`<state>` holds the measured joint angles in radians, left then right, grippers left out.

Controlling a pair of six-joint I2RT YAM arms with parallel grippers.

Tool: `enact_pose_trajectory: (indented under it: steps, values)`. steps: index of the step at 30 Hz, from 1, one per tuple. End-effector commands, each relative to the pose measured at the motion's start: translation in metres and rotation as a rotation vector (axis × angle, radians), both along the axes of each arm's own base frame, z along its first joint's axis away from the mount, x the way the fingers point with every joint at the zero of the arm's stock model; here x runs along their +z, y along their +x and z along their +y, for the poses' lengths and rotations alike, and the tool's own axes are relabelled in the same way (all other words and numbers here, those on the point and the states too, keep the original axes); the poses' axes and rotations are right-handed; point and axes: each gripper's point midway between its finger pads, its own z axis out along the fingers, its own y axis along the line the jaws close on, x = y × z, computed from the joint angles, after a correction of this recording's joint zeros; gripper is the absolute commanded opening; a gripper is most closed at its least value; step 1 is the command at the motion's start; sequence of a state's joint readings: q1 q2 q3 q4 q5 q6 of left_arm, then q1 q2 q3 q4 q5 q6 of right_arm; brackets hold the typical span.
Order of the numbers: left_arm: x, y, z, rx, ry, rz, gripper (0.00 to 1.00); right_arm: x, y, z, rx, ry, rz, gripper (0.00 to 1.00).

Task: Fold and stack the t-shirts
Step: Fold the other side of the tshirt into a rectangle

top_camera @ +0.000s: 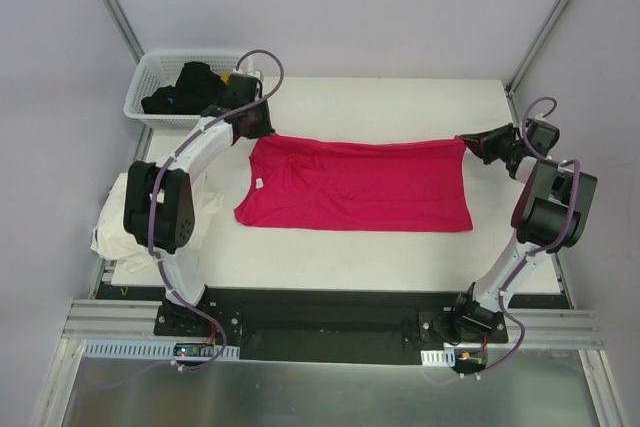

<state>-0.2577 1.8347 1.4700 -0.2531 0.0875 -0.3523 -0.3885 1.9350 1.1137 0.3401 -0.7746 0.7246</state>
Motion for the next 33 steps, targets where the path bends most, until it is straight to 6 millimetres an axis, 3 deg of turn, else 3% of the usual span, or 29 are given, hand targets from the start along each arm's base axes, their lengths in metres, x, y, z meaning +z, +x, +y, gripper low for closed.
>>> enact_pose_trajectory:
  steps: [1, 8, 16, 21, 33]
  values:
    - [0.027, -0.013, 0.002, 0.032, -0.007, -0.064, 0.00, 0.038, -0.003, -0.004, 0.004, -0.037, -0.102, 0.01]
    - [0.031, -0.026, 0.004, 0.031, -0.006, -0.071, 0.00, 0.042, -0.012, -0.001, 0.003, -0.042, -0.107, 0.01]
    - [0.036, -0.048, -0.010, -0.012, -0.014, -0.070, 0.00, 0.027, -0.039, 0.008, -0.003, -0.056, -0.073, 0.01]
    - [0.040, -0.055, -0.014, -0.034, -0.003, -0.068, 0.00, 0.026, -0.046, 0.009, -0.011, -0.053, -0.063, 0.01]
    - [0.033, -0.073, -0.016, -0.062, 0.002, -0.036, 0.00, 0.018, -0.063, 0.007, -0.023, -0.068, -0.013, 0.01]
